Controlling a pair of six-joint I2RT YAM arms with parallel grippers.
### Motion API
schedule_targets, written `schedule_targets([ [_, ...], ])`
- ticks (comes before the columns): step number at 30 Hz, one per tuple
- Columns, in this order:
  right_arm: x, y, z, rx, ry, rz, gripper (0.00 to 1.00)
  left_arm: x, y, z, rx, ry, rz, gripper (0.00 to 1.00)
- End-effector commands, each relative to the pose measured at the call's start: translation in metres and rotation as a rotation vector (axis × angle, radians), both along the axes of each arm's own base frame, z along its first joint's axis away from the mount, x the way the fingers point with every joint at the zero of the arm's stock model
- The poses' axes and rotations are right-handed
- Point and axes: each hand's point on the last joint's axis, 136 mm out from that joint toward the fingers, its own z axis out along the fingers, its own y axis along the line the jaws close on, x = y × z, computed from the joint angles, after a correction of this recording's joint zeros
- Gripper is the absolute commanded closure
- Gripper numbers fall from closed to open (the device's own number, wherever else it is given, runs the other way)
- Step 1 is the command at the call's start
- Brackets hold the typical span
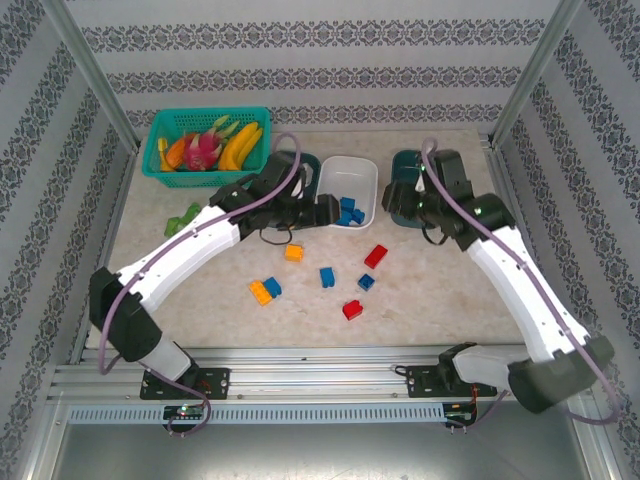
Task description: Sort the legos into containers by color
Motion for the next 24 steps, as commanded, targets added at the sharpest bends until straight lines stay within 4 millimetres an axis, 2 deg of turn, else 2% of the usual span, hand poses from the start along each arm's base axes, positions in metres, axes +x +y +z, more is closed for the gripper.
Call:
schedule_targets([
  [1, -0.037, 0.023, -0.022, 0.059, 0.073, 0.070, 0.39, -0.024, 0.023, -0.014, 0.069, 0.020, 0.020, 0.14],
  [6, -0.083, 0.058, -0.054, 0.073, 0.129, 0.204, 0.40, -0.052, 0.060, -0.045, 0.165, 0.100, 0.093, 0.14],
  [10, -0.103, 0.084, -0.079, 0.069, 0.168, 0.310, 0.40, -0.070, 0.086, -0.079, 0.255, 0.210, 0.196, 0.19],
  [14, -0.113, 0.103, -0.106, 0.082, 0.224, 0.390, 0.40, -0.075, 0.090, -0.103, 0.283, 0.276, 0.237, 0.21],
  [17, -0.117, 0.106, -0.122, 0.057, 0.262, 0.415, 0.39, -0.078, 0.100, -0.123, 0.359, 0.341, 0.277, 0.22],
  [21, -0.117, 0.107, -0.131, 0.043, 0.276, 0.423, 0.38, -0.081, 0.101, -0.145, 0.350, 0.430, 0.338, 0.23],
  [24, -0.118, 0.110, -0.136, 0.056, 0.279, 0.431, 0.38, -0.080, 0.098, -0.154, 0.347, 0.467, 0.371, 0.27],
])
